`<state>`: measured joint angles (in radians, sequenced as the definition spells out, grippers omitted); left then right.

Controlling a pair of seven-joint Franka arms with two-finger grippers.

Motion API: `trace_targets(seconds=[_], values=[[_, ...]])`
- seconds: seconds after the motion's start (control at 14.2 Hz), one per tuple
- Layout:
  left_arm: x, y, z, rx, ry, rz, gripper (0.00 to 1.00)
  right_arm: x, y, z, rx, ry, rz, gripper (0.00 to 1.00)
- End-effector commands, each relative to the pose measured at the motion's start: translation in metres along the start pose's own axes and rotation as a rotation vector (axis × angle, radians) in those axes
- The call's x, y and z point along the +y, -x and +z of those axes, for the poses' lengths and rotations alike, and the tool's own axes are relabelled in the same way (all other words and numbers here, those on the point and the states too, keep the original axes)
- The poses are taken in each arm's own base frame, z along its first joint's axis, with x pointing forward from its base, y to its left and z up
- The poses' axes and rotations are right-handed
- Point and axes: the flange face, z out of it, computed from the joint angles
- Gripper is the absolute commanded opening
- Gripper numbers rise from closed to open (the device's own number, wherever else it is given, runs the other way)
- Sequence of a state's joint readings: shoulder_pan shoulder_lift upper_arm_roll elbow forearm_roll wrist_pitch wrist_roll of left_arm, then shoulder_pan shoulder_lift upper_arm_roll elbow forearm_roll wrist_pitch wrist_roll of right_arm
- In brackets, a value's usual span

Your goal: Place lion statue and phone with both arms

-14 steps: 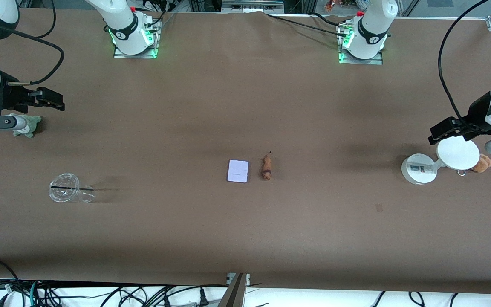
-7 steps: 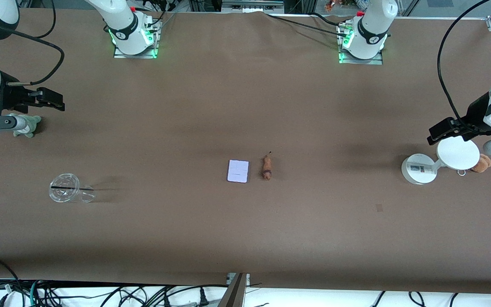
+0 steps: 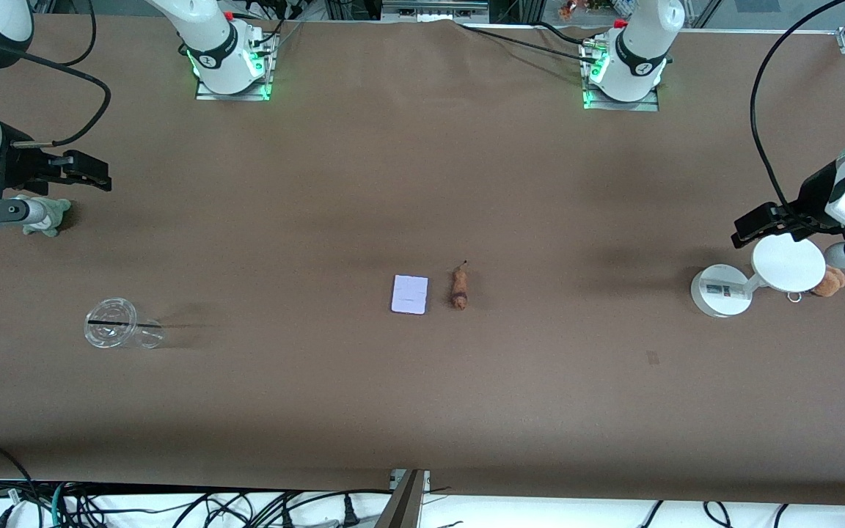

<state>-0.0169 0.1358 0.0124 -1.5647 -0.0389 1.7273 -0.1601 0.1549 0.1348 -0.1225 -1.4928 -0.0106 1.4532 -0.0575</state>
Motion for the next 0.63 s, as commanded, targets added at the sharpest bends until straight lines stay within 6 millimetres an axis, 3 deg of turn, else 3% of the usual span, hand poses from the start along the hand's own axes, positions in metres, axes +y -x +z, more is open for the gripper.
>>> trace_targets(seconds=[0.0, 0.56], values=[[0.0001, 0.0006, -0.0015, -0.008, 0.007, 0.007, 1.00, 0.0021, 0.0032, -0.0006, -0.005, 0.000, 0.001, 1.00], [-0.0004, 0.0012, 0.0022, -0.015, 0.003, 0.008, 1.00, 0.0011, 0.0032, 0.0001, -0.007, -0.001, 0.001, 1.00]])
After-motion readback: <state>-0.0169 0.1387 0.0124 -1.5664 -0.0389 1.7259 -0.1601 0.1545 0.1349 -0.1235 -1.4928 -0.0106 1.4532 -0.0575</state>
